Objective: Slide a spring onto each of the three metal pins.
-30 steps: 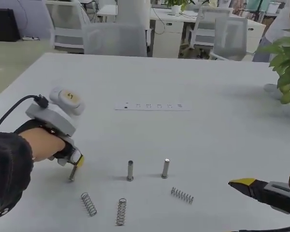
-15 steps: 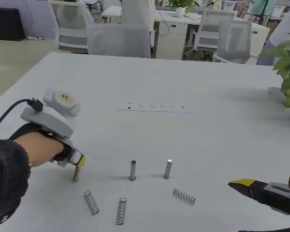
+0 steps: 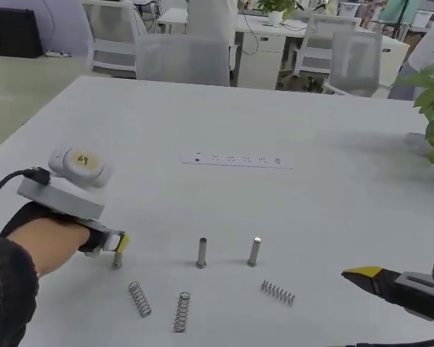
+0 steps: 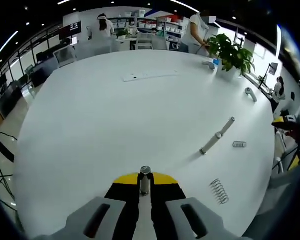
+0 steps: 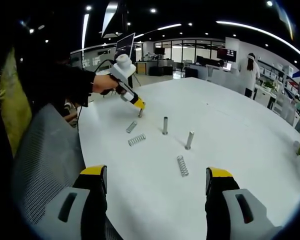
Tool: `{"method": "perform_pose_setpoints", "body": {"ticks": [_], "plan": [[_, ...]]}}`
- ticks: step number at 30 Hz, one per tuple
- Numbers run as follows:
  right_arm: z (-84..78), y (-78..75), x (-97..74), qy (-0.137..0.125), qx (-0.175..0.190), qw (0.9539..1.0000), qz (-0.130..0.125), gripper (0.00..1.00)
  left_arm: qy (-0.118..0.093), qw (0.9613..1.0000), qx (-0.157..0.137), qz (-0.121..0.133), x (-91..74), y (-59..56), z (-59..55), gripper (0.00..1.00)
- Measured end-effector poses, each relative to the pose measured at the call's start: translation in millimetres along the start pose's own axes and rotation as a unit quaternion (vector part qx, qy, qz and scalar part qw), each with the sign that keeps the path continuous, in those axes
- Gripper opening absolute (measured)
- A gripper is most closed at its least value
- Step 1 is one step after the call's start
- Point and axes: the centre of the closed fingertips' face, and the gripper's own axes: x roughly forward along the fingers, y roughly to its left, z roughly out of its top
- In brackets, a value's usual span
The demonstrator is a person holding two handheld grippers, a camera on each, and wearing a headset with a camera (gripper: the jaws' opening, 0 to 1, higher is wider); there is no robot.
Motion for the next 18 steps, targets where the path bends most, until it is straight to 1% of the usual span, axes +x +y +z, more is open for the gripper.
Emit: {"method": "perform_pose_setpoints", "body": {"ticks": [4, 6, 11, 18], "plan": [[0.1, 0.2, 0.7, 0.001, -0.001, 1.0000, 0.001, 0.80, -0.024, 0.9997, -0.004, -0.002, -0.9, -2.0, 0.4, 0.00], [0.0, 0.4, 0.9, 0.002, -0.001, 1.0000, 0.001, 0.80, -0.032, 0.9995, -0.007, -0.002, -0.6, -2.5, 0.7, 0.00], [0.7, 0.5, 1.4, 0.003, -0.003, 1.0000, 0.002, 0.80, -0.043, 0.9990, -0.009, -0.002, 0.9, -3.6, 4.3, 0.00], [0.9, 0.6, 1.3, 0.004, -0.004, 1.0000, 0.002, 0.80, -0.053, 0.9985, -0.010, -0.009, 4.5, -12.1, 9.4, 0.00]]}}
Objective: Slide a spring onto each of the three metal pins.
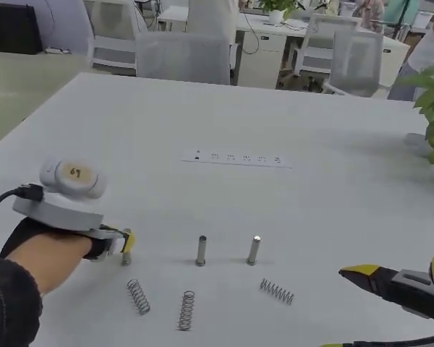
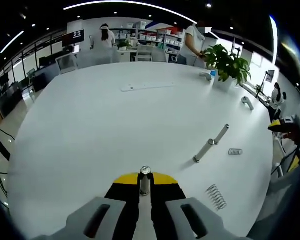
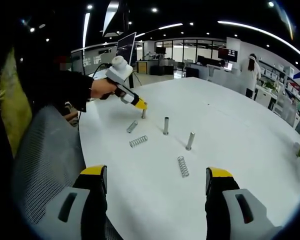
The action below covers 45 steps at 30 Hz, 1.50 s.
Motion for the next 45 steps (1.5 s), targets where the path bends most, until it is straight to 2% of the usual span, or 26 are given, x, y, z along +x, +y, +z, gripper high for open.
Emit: {"method": "perform_pose_setpoints", "body": {"ticks": [4, 22, 33, 45], "plan": [[-0.1, 0.1, -0.2, 0.001, 0.000, 1.0000, 0.000, 0.80, -0.006, 1.0000, 0.000, -0.003, 1.8, -4.6, 2.5, 0.00], [0.0, 1.0, 1.2, 0.003, -0.003, 1.0000, 0.003, 0.80, -0.007, 0.9998, -0.006, -0.017, 6.9, -19.0, 1.7, 0.00], [0.8, 2.8, 0.3, 0.002, -0.005, 1.0000, 0.003, 0.80, -0.023, 0.9996, 0.005, -0.013, 6.9, -20.6, 0.6, 0.00], [1.6, 4.0, 0.5, 0.002, -0.006, 1.0000, 0.005, 0.79, -0.024, 0.9994, 0.017, -0.015, 5.6, -21.9, -2.1, 0.00]]}}
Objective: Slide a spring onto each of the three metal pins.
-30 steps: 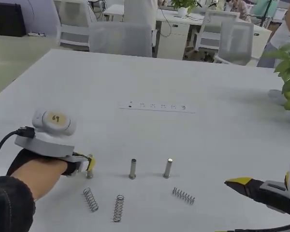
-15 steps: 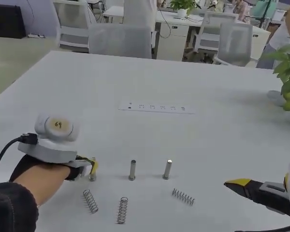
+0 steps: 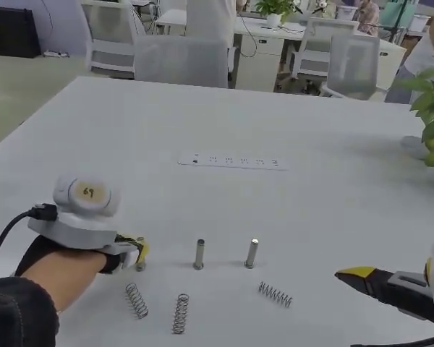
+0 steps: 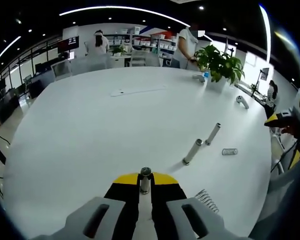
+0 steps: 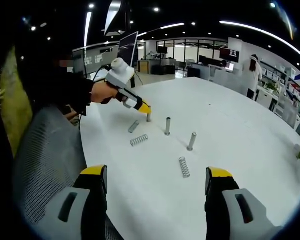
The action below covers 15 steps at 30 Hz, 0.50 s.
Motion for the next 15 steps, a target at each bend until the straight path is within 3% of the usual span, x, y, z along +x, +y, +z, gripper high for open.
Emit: {"method": "perform_pose_setpoints", "body": {"ticks": [15], "plan": [[1.5, 1.3, -0.7, 0.000, -0.002, 1.0000, 0.001, 0.79, -0.005, 1.0000, 0.001, -0.003, -3.2, -0.5, 0.0, 0.07]]}}
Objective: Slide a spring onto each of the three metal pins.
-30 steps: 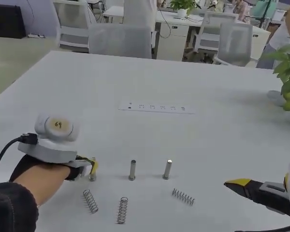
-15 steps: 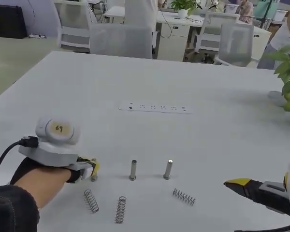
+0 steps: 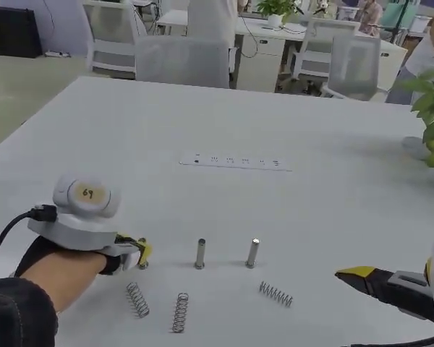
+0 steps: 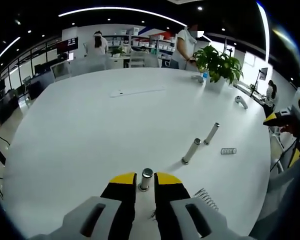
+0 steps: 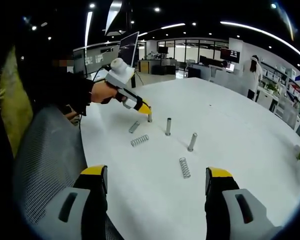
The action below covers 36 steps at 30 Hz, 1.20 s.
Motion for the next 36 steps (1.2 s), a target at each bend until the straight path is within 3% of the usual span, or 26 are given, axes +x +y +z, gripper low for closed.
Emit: {"method": "perform_pose_setpoints", "body": {"ticks": [24, 36], "plan": [[2.5, 1.9, 0.6, 0.000, -0.004, 1.0000, 0.002, 0.79, -0.003, 1.0000, -0.004, 0.001, -3.0, 5.4, -0.9, 0.10], [3.1, 2.0, 0.9, -0.001, -0.005, 1.0000, 0.003, 0.79, 0.001, 1.0000, -0.006, 0.005, -11.0, 7.2, -7.6, 0.10]]}}
